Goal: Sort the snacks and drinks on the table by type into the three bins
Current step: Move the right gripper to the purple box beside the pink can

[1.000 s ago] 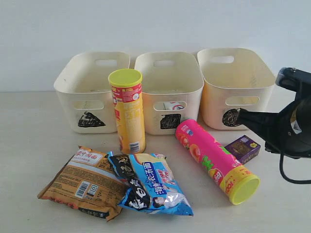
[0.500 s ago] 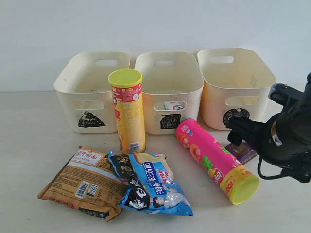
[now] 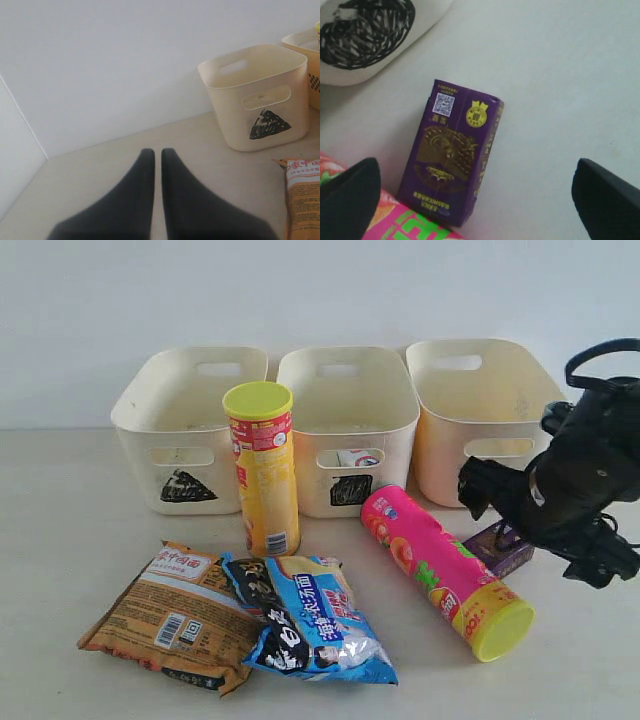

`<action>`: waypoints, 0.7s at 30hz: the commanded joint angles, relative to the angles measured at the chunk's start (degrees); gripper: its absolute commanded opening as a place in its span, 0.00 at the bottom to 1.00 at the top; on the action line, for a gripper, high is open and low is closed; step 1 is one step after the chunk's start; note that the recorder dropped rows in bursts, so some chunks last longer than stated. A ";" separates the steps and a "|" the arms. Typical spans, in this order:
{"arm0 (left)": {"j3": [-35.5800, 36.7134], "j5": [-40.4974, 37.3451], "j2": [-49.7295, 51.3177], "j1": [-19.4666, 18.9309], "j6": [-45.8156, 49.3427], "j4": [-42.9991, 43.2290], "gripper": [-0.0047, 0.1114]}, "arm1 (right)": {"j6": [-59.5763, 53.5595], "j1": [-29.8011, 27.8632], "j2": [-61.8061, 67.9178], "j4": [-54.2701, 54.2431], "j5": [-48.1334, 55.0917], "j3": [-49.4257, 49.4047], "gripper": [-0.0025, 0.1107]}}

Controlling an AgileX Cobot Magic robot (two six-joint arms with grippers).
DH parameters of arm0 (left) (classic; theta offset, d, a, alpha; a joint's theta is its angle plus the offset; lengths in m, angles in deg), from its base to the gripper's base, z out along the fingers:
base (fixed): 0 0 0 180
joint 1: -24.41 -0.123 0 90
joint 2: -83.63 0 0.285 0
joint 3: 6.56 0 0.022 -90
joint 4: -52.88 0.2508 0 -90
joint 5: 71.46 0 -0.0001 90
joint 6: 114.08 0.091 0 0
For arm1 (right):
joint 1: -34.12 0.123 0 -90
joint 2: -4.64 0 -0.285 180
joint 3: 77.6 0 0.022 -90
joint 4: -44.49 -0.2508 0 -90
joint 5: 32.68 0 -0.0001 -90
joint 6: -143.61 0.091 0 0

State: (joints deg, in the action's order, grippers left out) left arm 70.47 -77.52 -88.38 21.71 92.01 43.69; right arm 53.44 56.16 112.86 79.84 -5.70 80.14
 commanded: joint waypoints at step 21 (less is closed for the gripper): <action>0.19 0.30 -0.20 -0.08 0.06 -0.75 0.08 | -0.97 -0.40 15.64 -3.57 1.45 11.80 0.80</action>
State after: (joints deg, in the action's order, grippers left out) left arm 70.47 -77.52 -88.38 21.71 92.01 43.69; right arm 52.73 55.93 127.82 77.86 -4.48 91.83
